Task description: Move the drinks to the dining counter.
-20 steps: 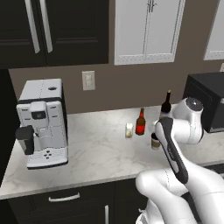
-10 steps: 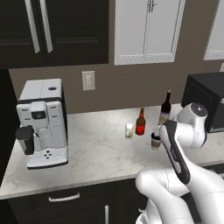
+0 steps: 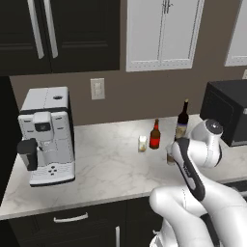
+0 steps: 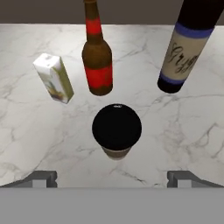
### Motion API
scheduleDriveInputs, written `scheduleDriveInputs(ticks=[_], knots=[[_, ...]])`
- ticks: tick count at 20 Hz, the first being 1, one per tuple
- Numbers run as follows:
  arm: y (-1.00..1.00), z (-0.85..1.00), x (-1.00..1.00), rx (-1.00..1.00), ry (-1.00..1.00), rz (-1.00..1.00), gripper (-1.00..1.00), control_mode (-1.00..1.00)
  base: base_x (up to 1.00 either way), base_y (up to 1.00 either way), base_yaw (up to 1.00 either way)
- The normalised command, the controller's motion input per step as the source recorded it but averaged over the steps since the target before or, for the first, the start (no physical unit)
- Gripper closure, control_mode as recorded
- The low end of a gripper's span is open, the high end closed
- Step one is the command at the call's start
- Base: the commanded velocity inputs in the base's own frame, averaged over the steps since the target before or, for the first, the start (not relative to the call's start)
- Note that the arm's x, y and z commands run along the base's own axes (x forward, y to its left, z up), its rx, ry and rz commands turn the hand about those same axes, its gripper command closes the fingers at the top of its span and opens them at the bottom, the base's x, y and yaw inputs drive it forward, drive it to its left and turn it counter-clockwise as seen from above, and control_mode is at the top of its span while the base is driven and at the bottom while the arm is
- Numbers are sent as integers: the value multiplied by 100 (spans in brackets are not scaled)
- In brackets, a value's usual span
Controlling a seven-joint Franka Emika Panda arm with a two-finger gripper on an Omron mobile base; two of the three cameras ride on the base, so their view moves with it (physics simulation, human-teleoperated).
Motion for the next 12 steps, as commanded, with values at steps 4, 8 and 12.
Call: scheduleDriveInputs(ticks=[4,8,12], knots=[[1,-20,14,0,0,0,-100,-100,0,0,0],[0,-17,12,0,0,0,-100,-100,0,0,0],[0,-18,11,0,0,0,-100,-100,0,0,0]])
